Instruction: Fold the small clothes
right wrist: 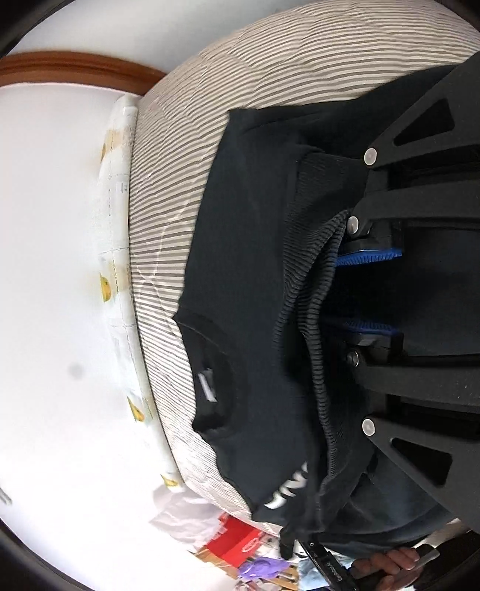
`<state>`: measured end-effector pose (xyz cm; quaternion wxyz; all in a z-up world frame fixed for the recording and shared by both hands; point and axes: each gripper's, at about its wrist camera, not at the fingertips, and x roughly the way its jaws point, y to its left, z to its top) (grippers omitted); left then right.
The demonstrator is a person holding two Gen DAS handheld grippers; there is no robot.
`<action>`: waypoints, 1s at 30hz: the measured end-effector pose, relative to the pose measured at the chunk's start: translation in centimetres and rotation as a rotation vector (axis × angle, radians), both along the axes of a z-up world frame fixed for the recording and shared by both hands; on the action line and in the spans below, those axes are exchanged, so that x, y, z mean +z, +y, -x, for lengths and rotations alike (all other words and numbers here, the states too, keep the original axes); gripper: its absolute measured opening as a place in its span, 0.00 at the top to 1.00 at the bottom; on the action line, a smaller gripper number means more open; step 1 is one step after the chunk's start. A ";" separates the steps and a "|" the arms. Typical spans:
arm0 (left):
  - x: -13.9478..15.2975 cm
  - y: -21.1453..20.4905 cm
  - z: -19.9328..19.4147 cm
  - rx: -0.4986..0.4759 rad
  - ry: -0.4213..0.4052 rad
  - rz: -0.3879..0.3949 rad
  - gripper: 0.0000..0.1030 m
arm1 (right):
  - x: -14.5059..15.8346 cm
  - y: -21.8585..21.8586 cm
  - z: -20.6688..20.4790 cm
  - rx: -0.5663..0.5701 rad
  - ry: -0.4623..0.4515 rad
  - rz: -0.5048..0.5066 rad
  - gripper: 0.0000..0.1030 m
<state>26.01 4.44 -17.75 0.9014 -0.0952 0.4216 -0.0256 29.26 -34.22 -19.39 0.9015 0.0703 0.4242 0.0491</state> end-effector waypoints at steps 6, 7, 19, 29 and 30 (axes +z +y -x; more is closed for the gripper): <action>0.1 1.5 -0.7 0.000 0.004 -0.031 0.54 | 0.5 0.1 0.4 0.100 -0.008 0.037 0.74; 0.0 1.7 -0.7 -0.007 0.008 -0.038 0.54 | 0.5 -0.1 0.8 0.121 -0.007 0.028 0.73; -1.0 0.6 -4.8 -0.055 0.060 -0.075 0.53 | 2.3 -3.7 5.2 0.046 -0.100 0.236 0.45; -1.4 1.2 -4.7 -0.057 0.048 -0.049 0.64 | 0.3 -5.1 -0.8 0.045 -0.070 0.119 0.41; -1.4 1.2 -4.6 -0.054 0.044 -0.049 0.66 | 0.1 -5.0 -1.4 0.053 -0.062 0.102 0.41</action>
